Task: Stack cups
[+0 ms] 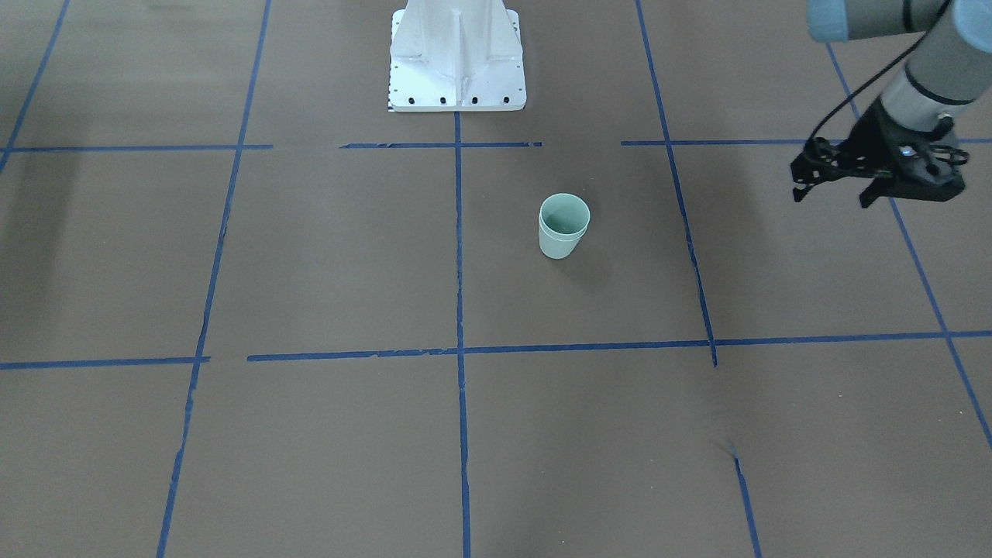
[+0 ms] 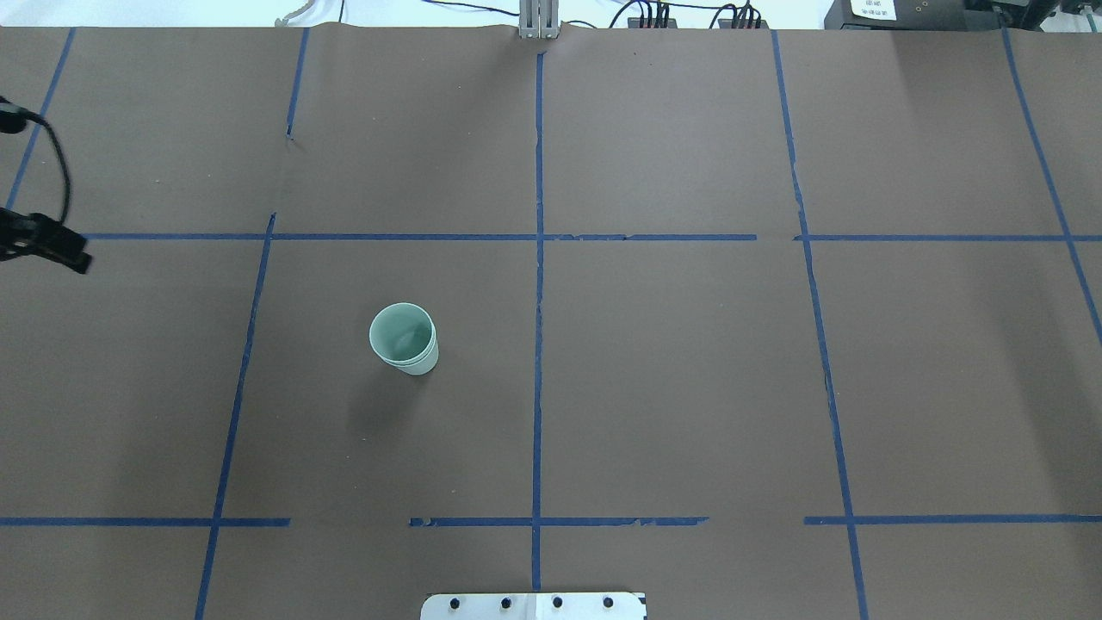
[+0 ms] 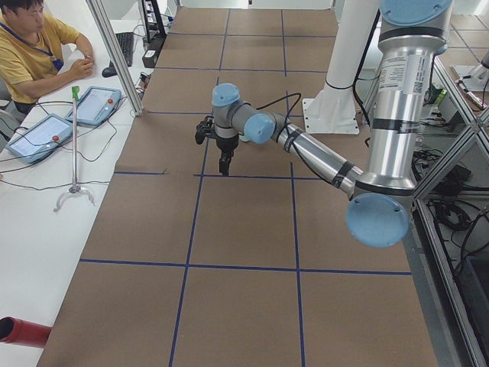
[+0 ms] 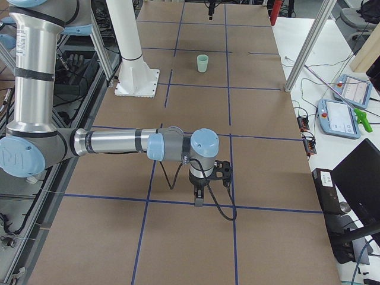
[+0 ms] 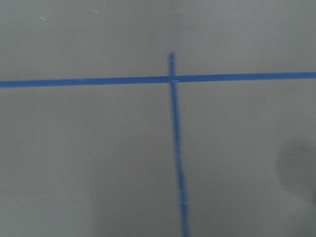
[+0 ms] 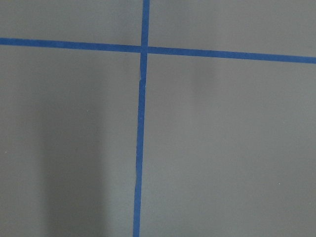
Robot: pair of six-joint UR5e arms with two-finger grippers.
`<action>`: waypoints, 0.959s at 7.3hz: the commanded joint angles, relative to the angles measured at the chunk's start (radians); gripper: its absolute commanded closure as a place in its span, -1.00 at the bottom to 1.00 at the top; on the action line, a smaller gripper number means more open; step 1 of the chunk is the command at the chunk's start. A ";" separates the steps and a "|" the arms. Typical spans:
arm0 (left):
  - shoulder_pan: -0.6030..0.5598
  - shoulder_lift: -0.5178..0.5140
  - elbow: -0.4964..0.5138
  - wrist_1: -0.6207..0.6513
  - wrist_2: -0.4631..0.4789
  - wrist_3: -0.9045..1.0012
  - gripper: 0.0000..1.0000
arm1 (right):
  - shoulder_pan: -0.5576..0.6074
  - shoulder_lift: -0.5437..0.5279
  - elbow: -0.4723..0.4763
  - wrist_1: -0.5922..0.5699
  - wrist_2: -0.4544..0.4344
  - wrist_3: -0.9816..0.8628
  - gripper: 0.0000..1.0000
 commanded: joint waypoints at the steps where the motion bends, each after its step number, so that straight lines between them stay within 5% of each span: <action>1: -0.262 0.098 0.135 0.007 -0.011 0.437 -1.00 | 0.000 0.001 0.000 0.000 0.000 0.000 -1.00; 3: -0.444 0.152 0.242 -0.001 -0.028 0.473 -1.00 | 0.001 0.001 0.000 0.000 0.000 0.000 -1.00; 7: -0.455 0.173 0.251 0.015 -0.142 0.532 -1.00 | 0.000 0.001 0.000 0.000 0.000 0.000 -1.00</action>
